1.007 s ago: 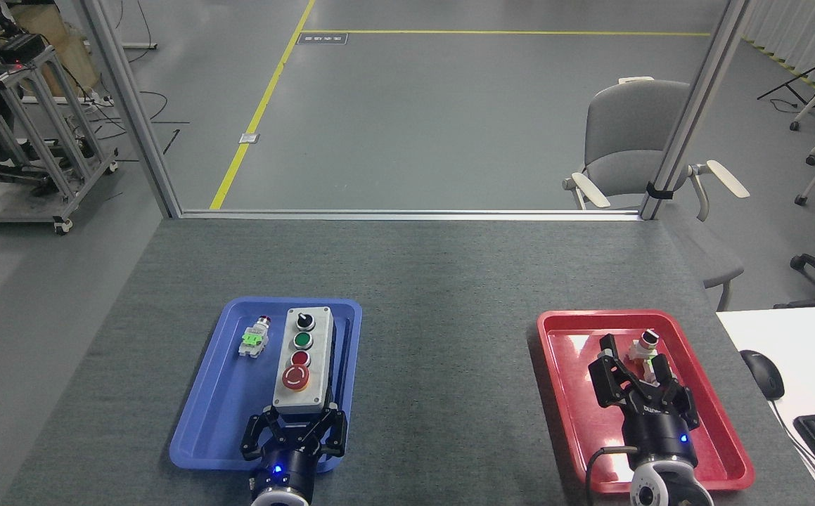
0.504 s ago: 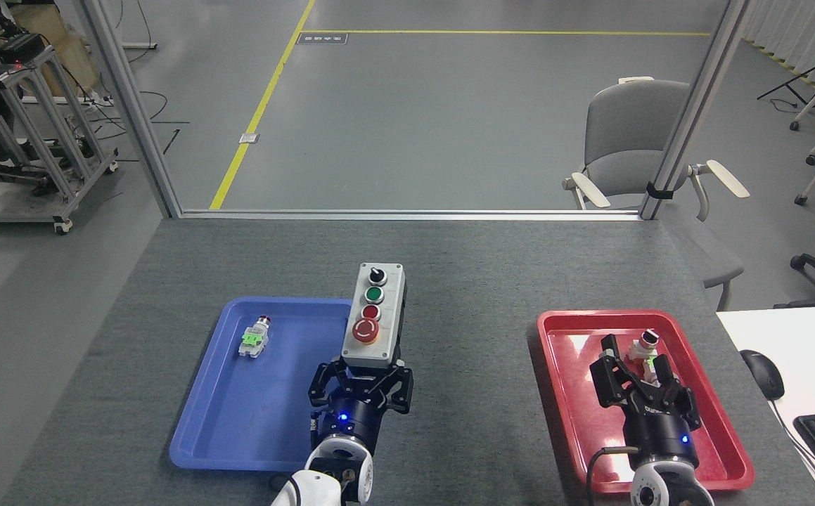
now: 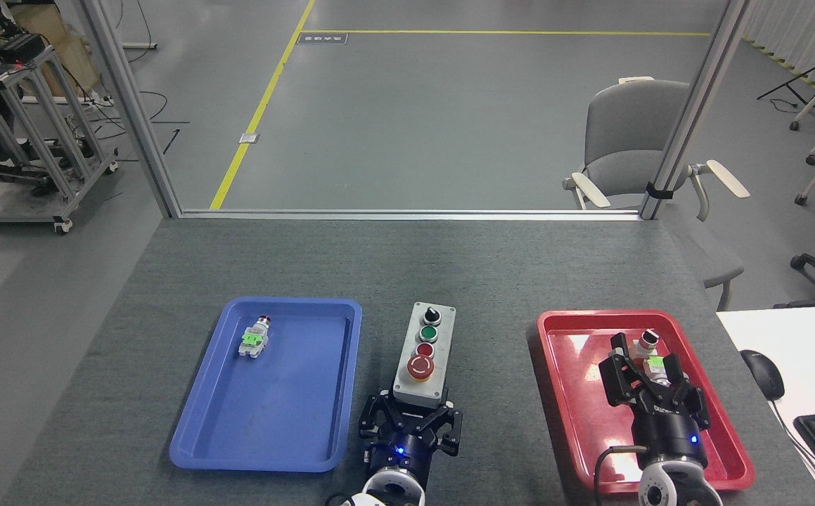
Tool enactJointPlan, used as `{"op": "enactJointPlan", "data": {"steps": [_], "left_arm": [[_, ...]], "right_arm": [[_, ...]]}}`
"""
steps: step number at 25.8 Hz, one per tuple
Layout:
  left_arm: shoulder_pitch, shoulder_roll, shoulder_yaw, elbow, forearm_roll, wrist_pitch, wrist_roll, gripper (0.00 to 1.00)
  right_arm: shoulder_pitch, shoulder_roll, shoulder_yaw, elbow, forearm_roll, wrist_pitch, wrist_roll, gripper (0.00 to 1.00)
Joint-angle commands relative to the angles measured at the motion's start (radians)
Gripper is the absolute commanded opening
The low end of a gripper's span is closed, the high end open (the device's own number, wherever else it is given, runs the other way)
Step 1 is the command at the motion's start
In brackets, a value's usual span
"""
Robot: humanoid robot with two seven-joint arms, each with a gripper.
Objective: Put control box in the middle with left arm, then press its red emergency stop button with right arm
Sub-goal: 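Lift and slide the control box out of the blue tray toward the table middle, then lower the control box onto the table between the trays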
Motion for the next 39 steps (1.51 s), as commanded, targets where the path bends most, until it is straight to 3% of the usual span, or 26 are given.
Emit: {"op": "enactJointPlan", "data": {"steps": [1,6,9,19,20,21,23,30,34,35,39], "left_arm": [[-0.001,-0.001,-0.071,0.003,0.063,0.15,-0.002,0.0],[-0.001,-0.001,-0.096,0.015,0.202,0.156,-0.005,0.0],[-0.004,-0.001,-0.104,0.07,0.25,0.03,-0.006,0.0],[-0.004,0.0,-0.136,0.05,0.251,0.035,0.006,0.0],[-0.004,0.0,-0.136,0.04,0.251,0.035,0.006,0.16],[-0.004,0.0,-0.136,0.027,0.251,0.041,0.007,0.92],[-0.004,0.0,-0.137,0.021,0.253,0.044,0.027,1.0],[-0.01,0.0,-0.139,-0.011,0.228,0.084,0.055,1.0],[-0.025,0.0,-0.136,-0.063,0.205,0.125,0.05,1.0],[-0.025,0.0,-0.13,-0.074,0.196,0.133,0.049,1.0],[-0.041,-0.001,-0.122,-0.097,0.187,0.136,0.052,1.0]], "right_arm": [[0.0,-0.006,-0.005,0.001,0.0,0.0,0.0,0.99],[0.0,-0.012,-0.015,0.001,0.0,0.0,0.0,0.99],[0.0,-0.012,-0.015,0.002,0.0,0.001,0.002,0.99],[0.002,-0.012,-0.021,0.007,-0.002,0.0,0.0,0.99],[0.002,-0.012,-0.021,0.007,-0.002,0.0,0.0,0.98],[0.002,-0.012,-0.021,0.007,-0.002,0.0,0.0,0.98],[0.002,-0.014,-0.021,0.007,-0.002,0.0,0.0,0.98],[0.0,-0.017,-0.021,0.007,0.002,0.001,0.0,0.97],[-0.008,-0.034,-0.021,0.01,0.0,-0.002,0.0,0.81],[-0.011,-0.035,-0.021,0.013,-0.002,-0.005,0.0,0.71],[-0.021,-0.061,-0.013,0.037,0.0,-0.028,0.0,0.18]]}}
